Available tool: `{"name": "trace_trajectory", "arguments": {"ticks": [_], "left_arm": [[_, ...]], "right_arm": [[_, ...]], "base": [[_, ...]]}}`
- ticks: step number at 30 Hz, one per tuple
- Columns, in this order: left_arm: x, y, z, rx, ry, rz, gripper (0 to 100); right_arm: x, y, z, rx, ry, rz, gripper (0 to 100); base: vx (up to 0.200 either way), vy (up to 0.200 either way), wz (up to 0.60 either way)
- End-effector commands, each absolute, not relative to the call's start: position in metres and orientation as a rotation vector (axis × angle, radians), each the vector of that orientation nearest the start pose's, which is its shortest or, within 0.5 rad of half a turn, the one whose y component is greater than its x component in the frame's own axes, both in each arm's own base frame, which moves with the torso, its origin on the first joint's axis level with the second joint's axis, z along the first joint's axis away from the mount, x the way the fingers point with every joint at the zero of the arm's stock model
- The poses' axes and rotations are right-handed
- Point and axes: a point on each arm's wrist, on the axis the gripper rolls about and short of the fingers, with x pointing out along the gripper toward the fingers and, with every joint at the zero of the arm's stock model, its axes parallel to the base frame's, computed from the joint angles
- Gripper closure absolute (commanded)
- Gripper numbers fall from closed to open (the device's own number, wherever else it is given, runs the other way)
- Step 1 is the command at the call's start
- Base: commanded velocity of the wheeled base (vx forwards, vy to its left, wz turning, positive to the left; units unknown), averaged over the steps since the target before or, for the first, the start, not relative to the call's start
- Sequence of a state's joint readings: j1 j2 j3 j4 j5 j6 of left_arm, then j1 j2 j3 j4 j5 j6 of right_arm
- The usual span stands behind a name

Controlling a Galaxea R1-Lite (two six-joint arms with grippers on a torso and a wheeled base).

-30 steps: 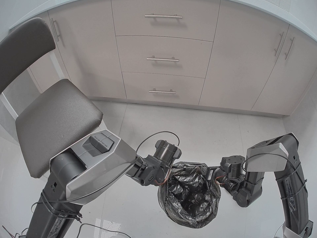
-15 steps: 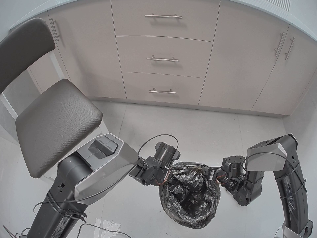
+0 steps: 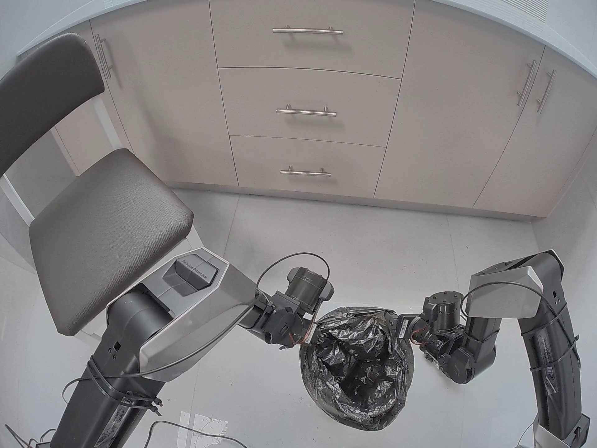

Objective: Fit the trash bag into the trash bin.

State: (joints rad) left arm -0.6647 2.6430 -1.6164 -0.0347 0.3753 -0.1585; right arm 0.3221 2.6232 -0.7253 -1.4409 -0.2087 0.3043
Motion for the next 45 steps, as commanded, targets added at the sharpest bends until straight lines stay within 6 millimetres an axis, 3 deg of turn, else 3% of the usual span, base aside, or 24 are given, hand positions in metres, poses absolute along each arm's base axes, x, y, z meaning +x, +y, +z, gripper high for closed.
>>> {"name": "trace_trajectory", "arguments": {"ticks": [1,10,23,31,45], "left_arm": [[0.379,-0.285,-0.051,0.342,0.891,-0.201,0],[0.378,-0.284,-0.051,0.243,0.996,-0.244,0],[0.378,-0.283,-0.052,0.229,1.012,-0.265,0],[0.378,-0.283,-0.052,0.205,1.011,-0.256,0],[0.378,-0.283,-0.052,0.184,1.012,-0.244,0]], "right_arm": [[0.351,0.111,-0.083,0.185,0.449,0.040,0],[0.348,0.107,-0.077,0.280,0.499,-0.003,0],[0.341,0.107,-0.076,0.323,0.549,-0.023,0],[0.310,0.117,-0.057,0.341,0.622,0.146,0],[0.316,0.111,-0.076,0.299,0.623,0.026,0]], "base": [[0.000,0.000,0.00],[0.000,0.000,0.00],[0.000,0.000,0.00],[0.000,0.000,0.00],[0.000,0.000,0.00]]}}
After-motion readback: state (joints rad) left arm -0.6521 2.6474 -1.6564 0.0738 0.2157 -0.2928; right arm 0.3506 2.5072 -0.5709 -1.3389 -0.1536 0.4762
